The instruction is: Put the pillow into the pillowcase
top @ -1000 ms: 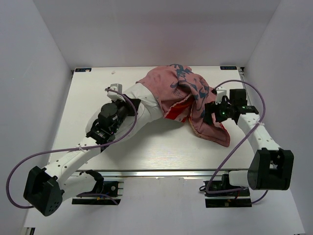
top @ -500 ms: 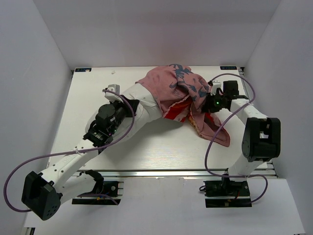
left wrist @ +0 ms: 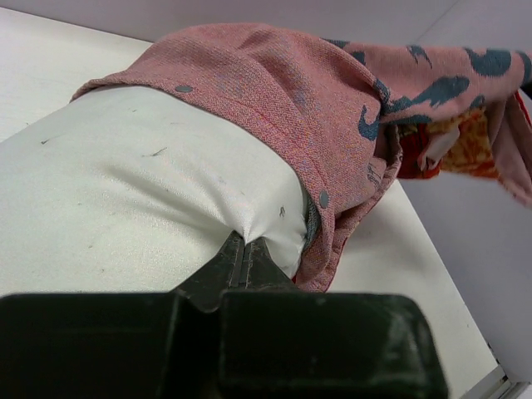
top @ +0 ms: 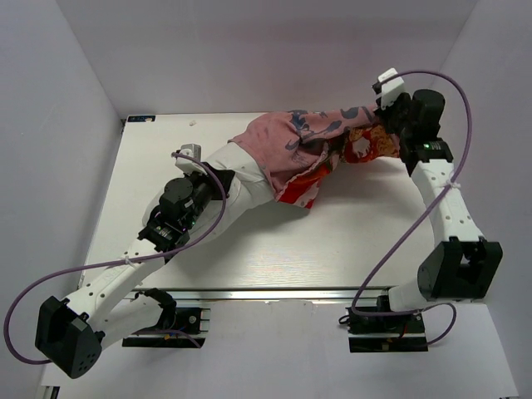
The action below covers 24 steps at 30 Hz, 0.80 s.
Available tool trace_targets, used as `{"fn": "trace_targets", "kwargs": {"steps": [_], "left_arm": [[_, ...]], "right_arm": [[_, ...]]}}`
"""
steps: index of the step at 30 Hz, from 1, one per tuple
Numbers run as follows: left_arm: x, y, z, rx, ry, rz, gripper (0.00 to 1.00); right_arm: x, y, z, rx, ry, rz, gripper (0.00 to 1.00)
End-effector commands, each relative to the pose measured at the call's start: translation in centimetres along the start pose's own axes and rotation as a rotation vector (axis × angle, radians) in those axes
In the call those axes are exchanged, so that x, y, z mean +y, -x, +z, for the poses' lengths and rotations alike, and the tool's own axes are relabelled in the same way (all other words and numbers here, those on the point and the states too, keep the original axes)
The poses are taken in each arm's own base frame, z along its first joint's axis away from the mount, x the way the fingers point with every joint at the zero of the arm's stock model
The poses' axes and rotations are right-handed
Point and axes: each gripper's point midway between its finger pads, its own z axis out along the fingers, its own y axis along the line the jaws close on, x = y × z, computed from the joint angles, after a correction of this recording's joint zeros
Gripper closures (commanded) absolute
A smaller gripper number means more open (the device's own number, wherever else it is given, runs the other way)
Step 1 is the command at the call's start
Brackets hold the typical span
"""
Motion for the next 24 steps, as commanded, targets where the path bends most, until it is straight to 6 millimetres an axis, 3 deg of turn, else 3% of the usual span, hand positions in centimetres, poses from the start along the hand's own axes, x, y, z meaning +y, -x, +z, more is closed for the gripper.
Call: {"fn": "trace_targets", "kwargs": {"steps": [1,3,4,6,7,9,10,11,12,13,15,17,18,19,20,21,22,23,24], "left_arm": [[-2.3,3.7,-0.7,-0.111,-0.089,-0.024,1.00],[-2.4,3.8,-0.8,-0.114,-0.093,-0.027,1.00],[-2.4,3.8,-0.8,-0.113,-0.094,-0.029,1.00],[-2.6,3.7,-0.8,-0.110,-0.105,-0.037,1.00],[-2.7,3.7,-0.8,-0.109,-0.108,-0.041,1.00],[-2.9,3.5,-0.8,-0.103,-0.118,-0.049,1.00],[-2.9,3.5,-0.8,-0.099,-0.121,-0.051,1.00],[-2.9,3.5,-0.8,-0.098,-0.121,-0.049,1.00],[-2.8,3.4,-0.8,-0.097,-0.116,-0.049,1.00],[-2.9,3.5,-0.8,-0.098,-0.117,-0.047,1.00],[-2.9,3.6,-0.7,-0.098,-0.114,-0.046,1.00],[-3.0,3.7,-0.6,-0.097,-0.119,-0.041,1.00],[-3.0,3.7,-0.6,-0.096,-0.121,-0.041,1.00],[-3.0,3.5,-0.4,-0.093,-0.121,-0.043,1.00],[-3.1,3.4,-0.3,-0.091,-0.123,-0.045,1.00],[-3.3,3.4,-0.2,-0.087,-0.133,-0.046,1.00],[-3.3,3.1,0.1,-0.076,-0.136,-0.047,1.00],[-3.4,3.1,0.2,-0.080,-0.142,-0.049,1.00],[-3.6,3.1,0.3,-0.076,-0.148,-0.052,1.00]], "right_arm": [[-3.4,1.8,2.7,-0.032,-0.137,-0.174,1.00],[-3.1,2.1,5.1,-0.054,-0.171,-0.287,1.00],[-3.6,0.2,6.7,0.006,-0.222,-0.306,1.00],[-5.6,1.2,8.0,0.002,-0.321,-0.337,0.92],[-5.5,-0.8,10.2,0.054,-0.326,-0.329,0.83],[-7.9,-1.3,11.3,0.122,-0.430,-0.296,0.80],[-9.5,-0.6,12.8,0.130,-0.474,-0.265,0.75],[-11.0,0.6,13.1,0.110,-0.522,-0.248,0.70],[-11.5,0.3,13.4,0.150,-0.520,-0.241,0.58],[-13.0,3.1,13.3,0.093,-0.553,-0.220,0.50],[-12.8,6.8,11.5,0.017,-0.487,-0.216,0.31],[-10.7,8.4,10.1,-0.047,-0.386,-0.209,0.25],[-8.5,9.9,9.5,-0.117,-0.280,-0.224,0.21],[-6.5,10.5,7.1,-0.148,-0.211,-0.227,0.20],[-3.8,11.2,6.2,-0.192,-0.110,-0.216,0.20],[-0.4,13.5,2.7,-0.290,0.050,-0.225,0.21],[2.5,13.0,1.4,-0.302,0.164,-0.208,0.21],[8.6,10.9,0.7,-0.289,0.364,-0.175,0.22],[11.0,11.3,-2.0,-0.301,0.424,-0.154,0.25]]}}
